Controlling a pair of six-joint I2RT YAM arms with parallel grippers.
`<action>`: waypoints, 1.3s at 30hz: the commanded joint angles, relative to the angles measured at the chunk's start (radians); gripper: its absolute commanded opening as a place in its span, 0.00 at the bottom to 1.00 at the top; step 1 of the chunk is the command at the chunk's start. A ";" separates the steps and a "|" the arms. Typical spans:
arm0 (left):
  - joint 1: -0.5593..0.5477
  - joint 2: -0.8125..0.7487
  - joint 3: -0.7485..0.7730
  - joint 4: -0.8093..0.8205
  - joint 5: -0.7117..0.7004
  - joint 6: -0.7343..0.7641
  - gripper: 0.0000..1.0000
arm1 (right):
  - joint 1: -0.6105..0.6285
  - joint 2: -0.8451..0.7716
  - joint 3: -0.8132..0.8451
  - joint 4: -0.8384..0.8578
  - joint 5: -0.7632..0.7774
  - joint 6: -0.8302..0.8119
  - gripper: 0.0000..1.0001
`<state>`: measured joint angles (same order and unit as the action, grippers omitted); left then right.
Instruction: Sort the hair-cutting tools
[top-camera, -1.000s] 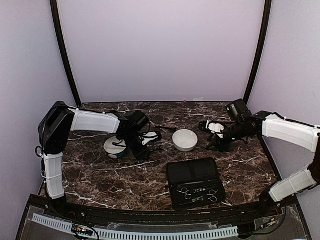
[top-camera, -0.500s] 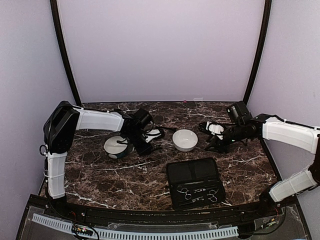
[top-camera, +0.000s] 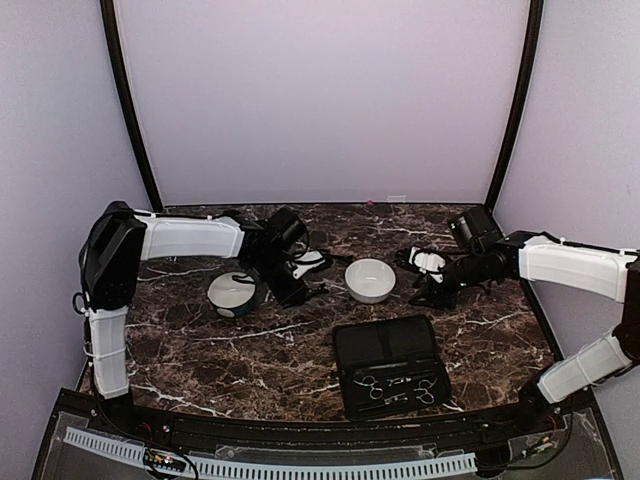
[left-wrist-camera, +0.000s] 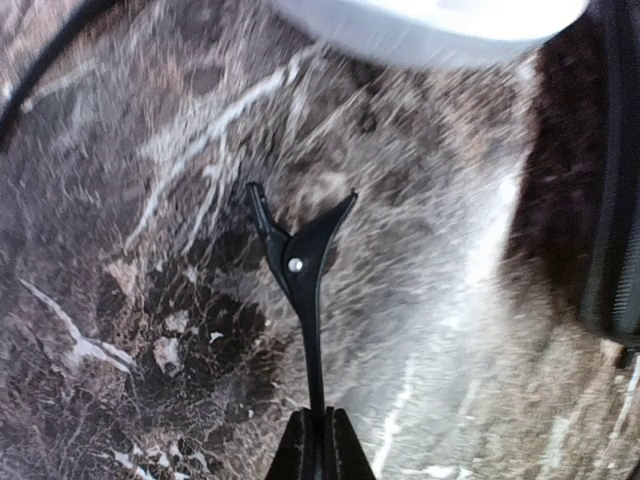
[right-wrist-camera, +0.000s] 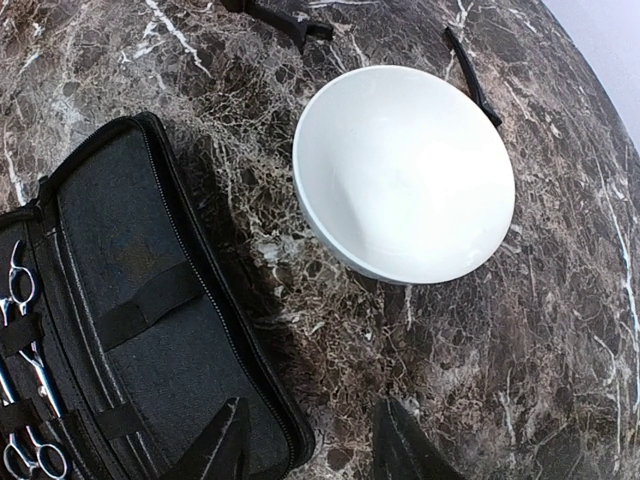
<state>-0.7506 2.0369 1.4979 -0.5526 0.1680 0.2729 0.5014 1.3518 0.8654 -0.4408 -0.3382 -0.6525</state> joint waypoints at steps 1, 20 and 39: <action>-0.020 -0.110 -0.005 -0.004 0.070 -0.031 0.00 | -0.003 0.011 0.027 0.007 0.010 0.017 0.42; -0.167 -0.043 -0.033 0.095 0.289 -0.112 0.00 | 0.097 -0.059 0.103 -0.259 0.016 -0.057 0.40; -0.228 -0.076 -0.050 0.141 0.327 -0.171 0.00 | 0.256 0.096 0.200 -0.195 -0.016 0.064 0.38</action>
<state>-0.9741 2.0087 1.4670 -0.4377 0.4572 0.1230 0.7494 1.4662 1.0420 -0.6521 -0.3256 -0.6113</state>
